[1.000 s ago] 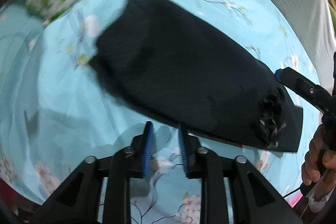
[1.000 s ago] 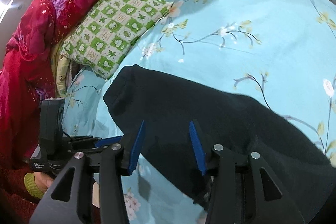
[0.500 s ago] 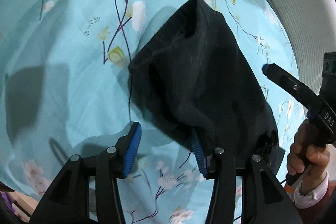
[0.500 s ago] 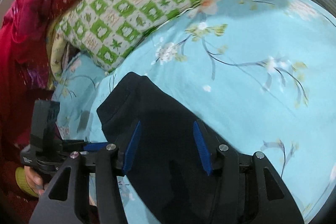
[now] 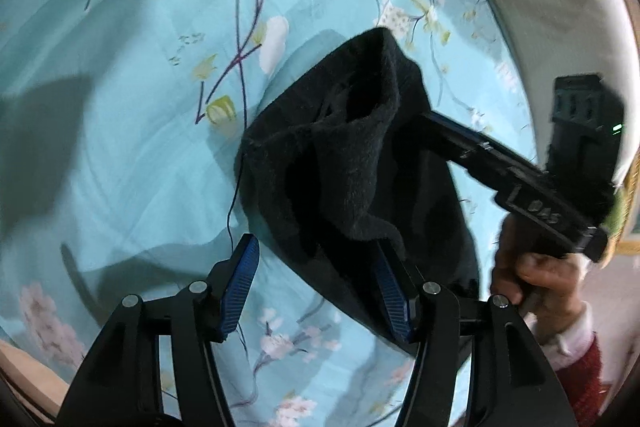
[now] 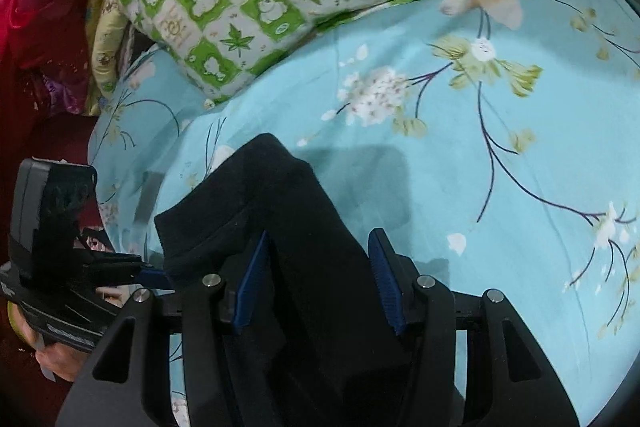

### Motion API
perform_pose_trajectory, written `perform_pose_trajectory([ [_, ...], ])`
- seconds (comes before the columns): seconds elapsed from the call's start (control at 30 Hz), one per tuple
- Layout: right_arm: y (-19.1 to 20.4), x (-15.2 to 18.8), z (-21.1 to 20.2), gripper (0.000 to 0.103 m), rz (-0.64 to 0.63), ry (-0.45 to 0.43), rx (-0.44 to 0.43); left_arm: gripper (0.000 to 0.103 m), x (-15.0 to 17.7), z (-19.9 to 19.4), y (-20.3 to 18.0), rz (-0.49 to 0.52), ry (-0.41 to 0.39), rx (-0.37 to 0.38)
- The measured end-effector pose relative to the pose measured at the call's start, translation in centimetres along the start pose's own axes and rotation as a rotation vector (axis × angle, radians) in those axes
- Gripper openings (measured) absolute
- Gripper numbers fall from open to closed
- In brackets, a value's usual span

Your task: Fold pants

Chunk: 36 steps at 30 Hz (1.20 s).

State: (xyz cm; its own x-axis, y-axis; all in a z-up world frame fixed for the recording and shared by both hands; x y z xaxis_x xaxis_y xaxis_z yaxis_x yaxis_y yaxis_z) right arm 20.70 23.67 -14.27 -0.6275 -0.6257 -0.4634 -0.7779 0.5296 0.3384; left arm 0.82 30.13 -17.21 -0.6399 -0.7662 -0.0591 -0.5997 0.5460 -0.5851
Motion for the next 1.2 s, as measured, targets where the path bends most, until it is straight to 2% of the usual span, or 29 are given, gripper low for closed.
perform_pose_trajectory([
  [0.1,0.0,-0.1,0.3,0.053,-0.021,0.021,-0.010,0.063,-0.5,-0.8,0.1,-0.039,-0.009,0.046],
  [0.2,-0.1,-0.5,0.6,0.053,-0.026,0.030,-0.020,0.066,-1.1,-0.6,-0.1,-0.050,-0.009,0.037],
  [0.23,-0.1,-0.7,0.6,0.053,-0.025,0.029,-0.025,0.067,-1.0,-0.8,0.3,-0.056,-0.007,0.022],
  [0.3,0.0,-1.0,0.7,0.053,-0.028,0.024,-0.035,0.067,-1.0,0.0,1.3,-0.067,-0.002,-0.058],
  [0.43,0.5,-1.3,1.4,0.053,-0.048,0.031,-0.050,0.060,-1.2,1.5,2.2,-0.042,-0.005,-0.120],
  [0.5,0.8,-1.2,2.0,0.053,-0.059,0.046,-0.054,0.054,-1.4,1.6,1.7,0.003,-0.032,-0.156],
  [0.53,1.0,-1.0,2.5,0.052,-0.066,0.056,-0.052,0.043,-1.5,1.7,1.5,0.040,-0.045,-0.188],
  [0.57,1.1,-0.9,2.7,0.046,-0.072,0.062,-0.047,0.030,-1.5,1.7,1.0,0.073,-0.052,-0.195],
  [0.6,1.1,-0.9,2.9,0.037,-0.076,0.064,-0.042,0.027,-1.6,1.9,0.5,0.086,-0.052,-0.187],
  [0.67,1.2,-0.8,2.6,0.029,-0.075,0.053,-0.035,0.018,-1.6,1.6,-0.1,0.109,-0.060,-0.181],
  [0.73,1.3,-0.6,1.9,0.024,-0.070,0.035,-0.035,0.015,-1.6,1.0,-1.4,0.153,-0.076,-0.163],
  [0.9,1.3,-0.7,-2.3,0.021,-0.027,-0.079,-0.036,0.014,-1.3,-0.9,-5.9,0.290,-0.124,-0.130],
  [1.2,-0.5,1.5,-13.4,0.020,0.103,-0.335,-0.004,0.014,1.7,-3.4,-16.2,0.556,-0.169,0.005],
])
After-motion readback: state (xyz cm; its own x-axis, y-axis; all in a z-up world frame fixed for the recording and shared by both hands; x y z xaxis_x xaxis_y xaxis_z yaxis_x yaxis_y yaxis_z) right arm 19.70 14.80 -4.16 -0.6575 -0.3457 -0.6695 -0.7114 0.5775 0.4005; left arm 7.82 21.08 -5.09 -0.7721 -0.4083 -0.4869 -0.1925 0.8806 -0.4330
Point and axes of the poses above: each gripper's, at about its wrist camera, not at the fingertips, and z roughly the way its jaws point, y to its left, x to its underside, the point moved 9 cm from there along z, roughly the way its jaws point, and after that the axes turned 5 degrees about -y, right-handed, at the moved point
